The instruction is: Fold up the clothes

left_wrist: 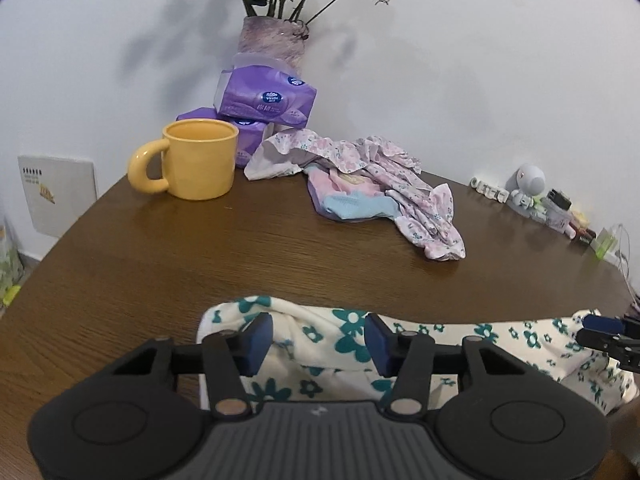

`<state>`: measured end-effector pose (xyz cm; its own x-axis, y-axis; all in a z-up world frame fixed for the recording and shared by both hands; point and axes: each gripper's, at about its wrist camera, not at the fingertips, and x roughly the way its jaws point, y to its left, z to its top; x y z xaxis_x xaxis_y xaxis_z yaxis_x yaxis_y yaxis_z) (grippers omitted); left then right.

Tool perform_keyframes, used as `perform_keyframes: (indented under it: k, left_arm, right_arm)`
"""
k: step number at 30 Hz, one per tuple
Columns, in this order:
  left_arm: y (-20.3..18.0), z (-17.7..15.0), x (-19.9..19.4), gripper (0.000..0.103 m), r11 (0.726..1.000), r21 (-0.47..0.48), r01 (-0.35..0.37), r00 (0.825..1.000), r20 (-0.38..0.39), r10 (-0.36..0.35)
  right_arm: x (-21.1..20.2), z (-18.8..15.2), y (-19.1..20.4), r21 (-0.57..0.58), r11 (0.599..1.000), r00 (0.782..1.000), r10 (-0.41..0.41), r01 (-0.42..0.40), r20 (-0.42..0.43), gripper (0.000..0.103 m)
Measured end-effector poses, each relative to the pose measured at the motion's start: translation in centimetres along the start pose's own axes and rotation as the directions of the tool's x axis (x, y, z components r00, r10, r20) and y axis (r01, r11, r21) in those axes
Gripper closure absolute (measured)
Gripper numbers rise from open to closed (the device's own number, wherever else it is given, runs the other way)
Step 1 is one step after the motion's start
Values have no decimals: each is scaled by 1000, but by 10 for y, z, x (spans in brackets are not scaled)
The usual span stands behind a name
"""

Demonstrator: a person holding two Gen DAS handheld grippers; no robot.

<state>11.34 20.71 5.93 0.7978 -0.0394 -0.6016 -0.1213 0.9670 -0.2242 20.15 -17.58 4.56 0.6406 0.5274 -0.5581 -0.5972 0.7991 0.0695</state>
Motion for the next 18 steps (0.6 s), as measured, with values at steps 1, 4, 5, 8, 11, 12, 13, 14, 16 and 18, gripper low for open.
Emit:
perform_keyframes:
  k: [1, 4, 5, 8, 11, 12, 13, 14, 16, 18]
  left_arm:
    - [0, 0, -1, 55, 1000, 11, -1, 1000, 3, 1]
    - [2, -2, -3, 54, 999, 46, -4, 1000, 13, 3]
    - [2, -2, -4, 54, 998, 57, -5, 1000, 16, 4]
    - [4, -4, -6, 53, 996, 92, -8, 1000, 25, 6]
    - [4, -2, -9, 53, 987, 159, -20, 999, 37, 15]
    - [5, -1, -10, 52, 983, 184, -26, 999, 41, 19]
    - [5, -1, -11, 51, 975, 219, -34, 999, 42, 26]
    - [5, 0, -11, 51, 965, 260, -41, 999, 41, 32]
    - [5, 1, -11, 50, 938, 341, -55, 998, 40, 44]
    - [1, 2, -9, 50, 892, 450, -48, 999, 35, 36]
  right_arm:
    - [3, 0, 6, -11, 1000, 1000, 11, -11, -5, 55]
    - [10, 2, 24, -41, 998, 998, 55, -56, -18, 55]
    - [12, 2, 30, -51, 996, 997, 69, -70, -21, 55]
    - [17, 2, 45, -75, 993, 996, 85, -87, -32, 55]
    - [24, -1, 53, -79, 992, 994, 93, -98, -61, 55]
    - [26, -3, 54, -79, 992, 993, 88, -94, -76, 55]
    - [29, -6, 55, -78, 993, 993, 79, -87, -92, 55]
    - [31, -9, 55, -76, 994, 992, 70, -78, -104, 55]
    - [35, -14, 56, -71, 996, 991, 54, -63, -121, 55]
    - [33, -12, 58, -53, 997, 992, 53, -59, -110, 55]
